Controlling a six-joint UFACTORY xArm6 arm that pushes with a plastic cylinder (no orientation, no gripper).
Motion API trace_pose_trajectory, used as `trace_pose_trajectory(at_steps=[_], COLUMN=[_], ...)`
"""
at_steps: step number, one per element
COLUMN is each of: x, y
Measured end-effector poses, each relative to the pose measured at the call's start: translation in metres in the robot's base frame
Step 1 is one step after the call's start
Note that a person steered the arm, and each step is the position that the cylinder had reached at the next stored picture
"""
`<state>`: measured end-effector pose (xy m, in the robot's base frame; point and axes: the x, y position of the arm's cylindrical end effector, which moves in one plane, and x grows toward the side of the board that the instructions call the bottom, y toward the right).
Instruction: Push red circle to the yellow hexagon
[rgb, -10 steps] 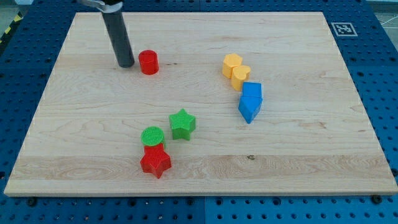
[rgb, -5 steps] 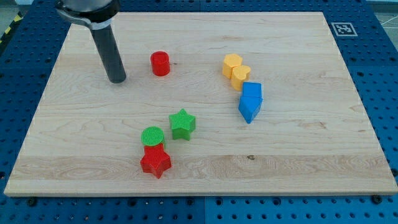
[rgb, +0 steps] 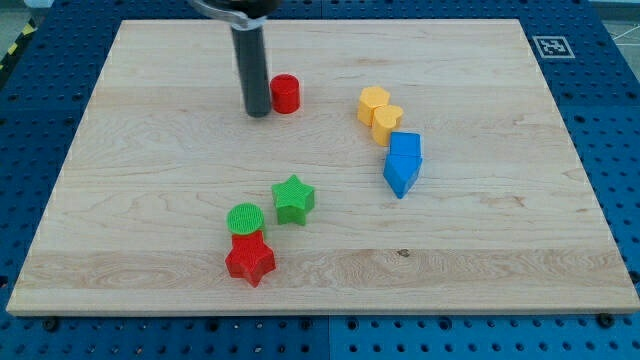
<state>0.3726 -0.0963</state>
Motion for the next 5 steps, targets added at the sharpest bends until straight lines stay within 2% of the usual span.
trace_pose_trajectory(at_steps=[1,2,3,5], x=[-0.017,-0.044,-0.05,-0.022], y=[-0.027,-0.013,0.006,0.025])
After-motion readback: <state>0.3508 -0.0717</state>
